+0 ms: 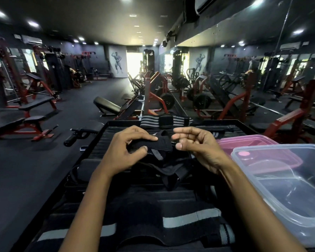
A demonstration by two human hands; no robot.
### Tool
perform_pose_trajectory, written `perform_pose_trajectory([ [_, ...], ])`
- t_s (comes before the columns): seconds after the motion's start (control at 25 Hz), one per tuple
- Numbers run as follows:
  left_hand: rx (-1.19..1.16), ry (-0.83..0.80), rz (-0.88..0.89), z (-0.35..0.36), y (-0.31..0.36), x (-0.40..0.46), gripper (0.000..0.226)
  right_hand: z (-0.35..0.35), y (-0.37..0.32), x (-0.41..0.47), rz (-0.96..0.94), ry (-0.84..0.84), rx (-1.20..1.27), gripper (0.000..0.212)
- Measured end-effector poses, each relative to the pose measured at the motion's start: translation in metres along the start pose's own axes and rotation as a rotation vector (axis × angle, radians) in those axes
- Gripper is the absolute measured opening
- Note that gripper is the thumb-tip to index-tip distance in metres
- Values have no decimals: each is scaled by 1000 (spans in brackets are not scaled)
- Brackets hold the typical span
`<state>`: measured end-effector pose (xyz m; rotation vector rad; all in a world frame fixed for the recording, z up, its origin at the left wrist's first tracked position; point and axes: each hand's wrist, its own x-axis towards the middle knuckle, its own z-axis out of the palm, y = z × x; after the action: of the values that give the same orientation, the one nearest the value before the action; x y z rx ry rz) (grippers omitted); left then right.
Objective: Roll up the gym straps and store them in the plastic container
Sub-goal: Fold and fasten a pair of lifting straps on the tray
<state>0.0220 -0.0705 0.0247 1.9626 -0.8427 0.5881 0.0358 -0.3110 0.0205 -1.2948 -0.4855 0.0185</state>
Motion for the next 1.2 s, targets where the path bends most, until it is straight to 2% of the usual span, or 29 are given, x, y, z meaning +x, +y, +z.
perform_pose_trajectory([
  [0.16,21,3,-17,1,-2,0,35,-1,0,1,-20,56,-145,42],
  [0.32,28,21,-20,1,-1,0,33,-3,2,-2,99,70,-336,27],
  [0.48,19,22,-42,1,0,0,31,1,-3,-2,149,56,-331,17],
  [0.76,-5,-57,-77,3,0,1,34,-1,-8,-6,256,1,-307,26],
  [0.96,-36,-35,-75,2,0,1,32,-2,-3,-4,189,-24,-179,50],
  [1.2,-23,23,-43,7,-1,1,33,-1,1,-3,139,-8,-138,50],
])
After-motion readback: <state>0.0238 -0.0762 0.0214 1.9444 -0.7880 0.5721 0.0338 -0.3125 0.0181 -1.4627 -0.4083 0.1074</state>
